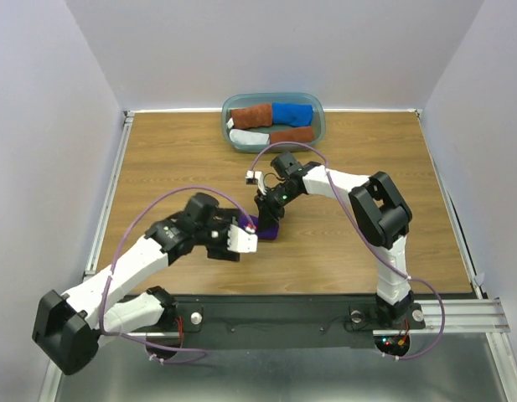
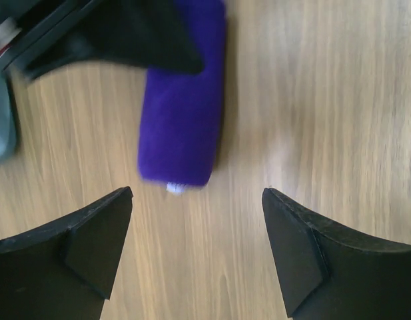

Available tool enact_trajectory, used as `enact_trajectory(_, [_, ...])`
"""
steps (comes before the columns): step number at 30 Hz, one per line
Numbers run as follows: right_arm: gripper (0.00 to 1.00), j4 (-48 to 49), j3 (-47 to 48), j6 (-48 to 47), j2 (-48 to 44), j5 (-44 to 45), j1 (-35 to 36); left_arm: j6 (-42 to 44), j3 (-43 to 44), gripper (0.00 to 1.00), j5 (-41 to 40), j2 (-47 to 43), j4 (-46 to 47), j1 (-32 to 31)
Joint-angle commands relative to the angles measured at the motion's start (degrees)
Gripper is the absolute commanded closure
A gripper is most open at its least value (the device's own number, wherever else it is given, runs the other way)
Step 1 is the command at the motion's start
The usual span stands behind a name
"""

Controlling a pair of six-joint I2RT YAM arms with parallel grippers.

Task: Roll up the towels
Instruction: Roll the towel, then place the rolled towel into the container

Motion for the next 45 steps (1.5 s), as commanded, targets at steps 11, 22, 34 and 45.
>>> enact_trajectory(11, [0.99,-12.98,3.52,0.77,9.16,-9.85,-0.74,-3.99,-7.95,0.11,-21.27,12.93,30.79,-18.85])
enact_trajectory(22, [0.99,-15.36,3.96,-0.9,10.83,-14.24,-0.83,-3.46,-9.0,0.3,-18.02,20.67,31.23,-18.85])
enact_trajectory(34, [0.77,-19.14,4.05,-2.74,10.31,-16.27,-2.49,-4.51,-5.67,0.7,-14.51,23.49,24.39,-18.85])
enact_trajectory(45, [0.0,-26.16,8.43,-3.97,-1.11,-9.5,-20.06,-7.33,3.54,1.0,-8.18,18.3,4.7,-18.15])
